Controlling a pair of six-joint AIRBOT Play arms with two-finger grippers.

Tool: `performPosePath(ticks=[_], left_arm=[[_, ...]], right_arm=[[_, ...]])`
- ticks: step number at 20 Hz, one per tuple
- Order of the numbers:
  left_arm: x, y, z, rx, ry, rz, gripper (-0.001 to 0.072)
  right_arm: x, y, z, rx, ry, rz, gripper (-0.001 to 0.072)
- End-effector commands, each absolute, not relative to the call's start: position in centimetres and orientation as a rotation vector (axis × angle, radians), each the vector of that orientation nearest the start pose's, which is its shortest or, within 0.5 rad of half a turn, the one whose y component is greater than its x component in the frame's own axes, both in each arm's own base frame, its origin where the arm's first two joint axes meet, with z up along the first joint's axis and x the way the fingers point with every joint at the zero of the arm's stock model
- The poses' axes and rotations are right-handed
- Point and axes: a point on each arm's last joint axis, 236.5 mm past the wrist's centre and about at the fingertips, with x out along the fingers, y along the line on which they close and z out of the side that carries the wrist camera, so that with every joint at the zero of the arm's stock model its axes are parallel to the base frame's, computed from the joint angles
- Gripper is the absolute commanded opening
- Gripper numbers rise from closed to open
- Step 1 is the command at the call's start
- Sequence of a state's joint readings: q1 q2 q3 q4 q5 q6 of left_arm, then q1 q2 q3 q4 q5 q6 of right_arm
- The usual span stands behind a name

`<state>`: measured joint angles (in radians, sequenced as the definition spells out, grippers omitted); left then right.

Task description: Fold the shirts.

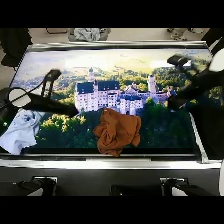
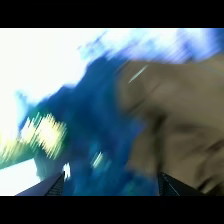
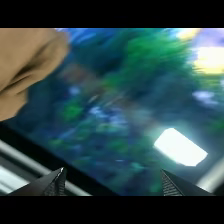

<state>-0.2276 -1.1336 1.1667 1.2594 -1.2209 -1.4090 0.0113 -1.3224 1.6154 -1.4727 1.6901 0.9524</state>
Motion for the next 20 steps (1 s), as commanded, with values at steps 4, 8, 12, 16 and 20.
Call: performPosePath(ticks=[4,8,12,16,20], left_arm=[[28.4,-18.1,-3.0,-0.492,1.345,-0.524,0.0715],[27.4,-21.1,-6.1,-0.549,1.371,-0.528,0.0715],[27.3,-24.4,-6.4,-0.625,1.371,-0.605,0.0715],[27.7,-26.2,-4.1,-0.665,1.306,-0.7,0.0614],[27.5,-26.7,-2.0,-0.657,1.304,-0.782,0.0608]], right_arm=[[29.0,6.1,-0.4,-0.271,1.593,0.746,0.0679],[27.0,6.8,-3.0,-0.217,1.644,0.765,0.0679],[27.4,6.8,-3.3,-0.216,1.628,0.75,0.0679],[27.3,6.8,-3.3,-0.213,1.633,0.749,0.0678],[26.9,6.8,-3.2,-0.21,1.649,0.758,0.0679]])
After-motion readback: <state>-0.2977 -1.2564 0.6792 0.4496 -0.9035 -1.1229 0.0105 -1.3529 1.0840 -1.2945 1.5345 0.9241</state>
